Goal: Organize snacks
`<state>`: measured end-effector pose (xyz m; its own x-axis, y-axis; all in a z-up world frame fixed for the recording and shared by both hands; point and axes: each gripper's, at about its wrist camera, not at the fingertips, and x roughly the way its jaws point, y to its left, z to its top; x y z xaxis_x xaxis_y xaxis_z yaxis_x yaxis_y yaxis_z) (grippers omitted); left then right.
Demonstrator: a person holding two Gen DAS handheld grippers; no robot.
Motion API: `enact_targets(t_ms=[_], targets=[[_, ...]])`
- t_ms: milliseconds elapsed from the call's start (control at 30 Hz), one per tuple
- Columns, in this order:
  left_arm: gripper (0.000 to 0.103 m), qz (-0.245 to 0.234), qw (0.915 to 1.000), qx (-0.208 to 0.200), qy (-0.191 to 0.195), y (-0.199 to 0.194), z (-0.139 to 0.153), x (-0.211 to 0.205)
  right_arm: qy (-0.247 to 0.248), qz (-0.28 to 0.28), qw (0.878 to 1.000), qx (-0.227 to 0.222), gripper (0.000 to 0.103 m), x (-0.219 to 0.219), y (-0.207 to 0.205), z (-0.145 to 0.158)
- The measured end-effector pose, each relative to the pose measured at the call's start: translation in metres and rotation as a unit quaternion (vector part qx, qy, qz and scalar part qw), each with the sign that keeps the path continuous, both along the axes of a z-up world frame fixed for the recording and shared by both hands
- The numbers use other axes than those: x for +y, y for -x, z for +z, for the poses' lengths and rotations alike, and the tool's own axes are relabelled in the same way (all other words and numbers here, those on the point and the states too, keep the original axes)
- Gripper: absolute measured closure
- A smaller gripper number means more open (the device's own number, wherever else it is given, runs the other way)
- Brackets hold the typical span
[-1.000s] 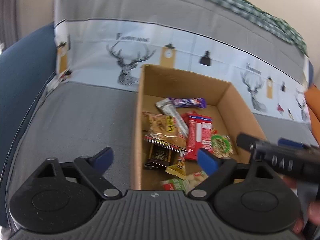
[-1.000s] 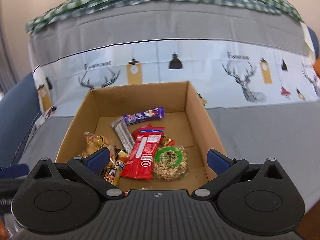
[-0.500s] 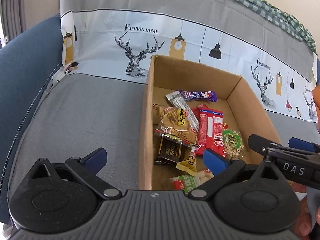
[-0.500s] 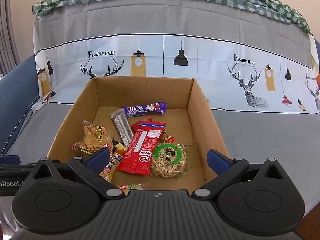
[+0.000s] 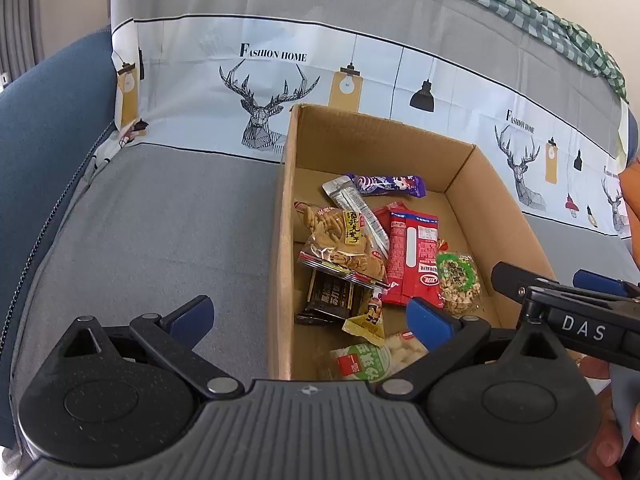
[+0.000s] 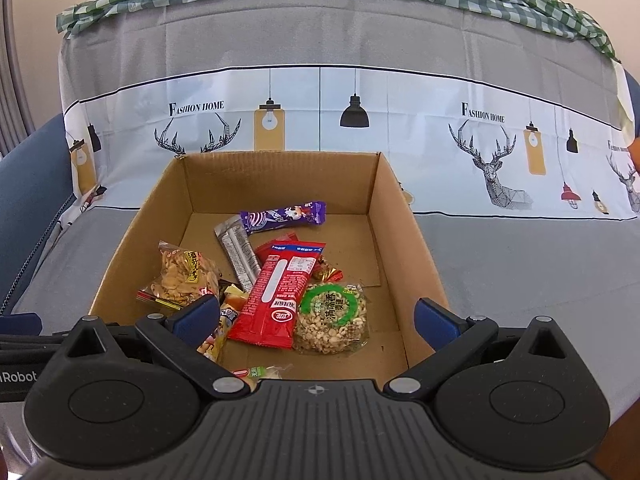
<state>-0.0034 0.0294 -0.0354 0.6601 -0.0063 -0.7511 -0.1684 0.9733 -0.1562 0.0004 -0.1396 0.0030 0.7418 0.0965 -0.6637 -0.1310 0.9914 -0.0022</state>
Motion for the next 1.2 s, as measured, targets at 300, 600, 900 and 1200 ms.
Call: enact_targets(t_ms=[300,600,900,1200], targets=[[0.001,-0.002,0.9999,0.008,0.01,-0.001,-0.0032,-0.0003,0.004,0.0,1.0,0.002,0.001,0.0002,-0.0005,-0.0011],[0.001,-0.003,0.9999,0.006,0.008,-0.0015,-0.0037,-0.0016,0.005,0.0,1.0,0.002,0.001,-0.0012,-0.0011,-0.0012],[0.001,-0.005,0.9999,0.007,0.008,-0.0013,-0.0045,-0.0027,0.004,0.0,1.0,0.004,0.001,-0.0019,-0.0009,-0.0012],[0.001,-0.009,0.9999,0.007,0.009,-0.0012,-0.0041,-0.0038,0.003,-0.001,1.0,0.004,0.001,-0.0026,-0.0005,-0.002]])
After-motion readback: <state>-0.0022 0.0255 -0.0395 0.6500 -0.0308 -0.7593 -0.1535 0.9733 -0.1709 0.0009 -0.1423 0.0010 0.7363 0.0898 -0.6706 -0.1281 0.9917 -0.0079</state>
